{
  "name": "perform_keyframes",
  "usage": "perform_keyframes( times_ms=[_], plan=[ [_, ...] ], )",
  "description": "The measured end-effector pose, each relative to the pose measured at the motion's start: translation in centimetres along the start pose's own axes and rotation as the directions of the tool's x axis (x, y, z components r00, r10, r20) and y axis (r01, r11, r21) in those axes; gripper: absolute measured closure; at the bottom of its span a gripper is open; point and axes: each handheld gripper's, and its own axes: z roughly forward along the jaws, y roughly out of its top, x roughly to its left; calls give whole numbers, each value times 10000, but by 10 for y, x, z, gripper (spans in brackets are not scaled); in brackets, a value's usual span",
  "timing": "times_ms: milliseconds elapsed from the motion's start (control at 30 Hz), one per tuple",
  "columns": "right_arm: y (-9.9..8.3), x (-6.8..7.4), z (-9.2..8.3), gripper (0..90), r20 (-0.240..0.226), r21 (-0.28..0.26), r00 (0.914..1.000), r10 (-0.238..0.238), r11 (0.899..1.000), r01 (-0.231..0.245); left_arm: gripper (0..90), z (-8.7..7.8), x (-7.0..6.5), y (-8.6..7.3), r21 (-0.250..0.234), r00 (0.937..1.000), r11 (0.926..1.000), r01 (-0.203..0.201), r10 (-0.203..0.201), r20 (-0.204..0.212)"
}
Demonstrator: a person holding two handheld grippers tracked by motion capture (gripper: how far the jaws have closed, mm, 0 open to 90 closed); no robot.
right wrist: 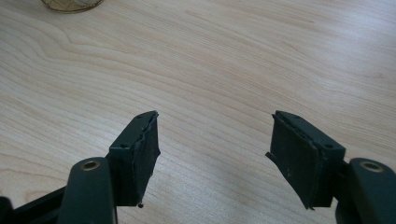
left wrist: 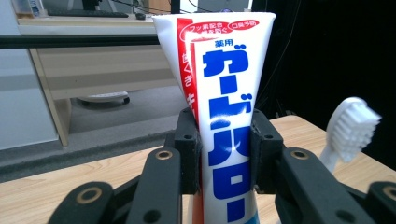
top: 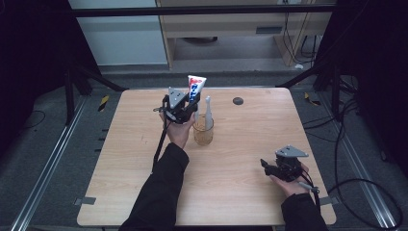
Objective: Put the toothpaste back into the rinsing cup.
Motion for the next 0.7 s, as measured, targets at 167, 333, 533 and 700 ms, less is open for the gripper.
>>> perform_keyframes(
  times_ms=[167,333,533,700],
  plan=[
    [0,0,1,326,14,17,10000,-52,10000,52,689,4,-1,-5,-50,10000,10000,58,-57,25],
    [-1,0,1,327,12,21,10000,-67,10000,67,688,7,-1,-12,49,9999,9999,103,-103,3],
    [-1,1,2,327,-13,51,10000,-72,10000,72,687,10,-4,-17,77,10000,10000,3,-3,50],
    [-1,0,2,327,-7,39,10000,-91,10000,91,687,12,-5,-20,33,10000,10000,13,-13,87]
  ],
)
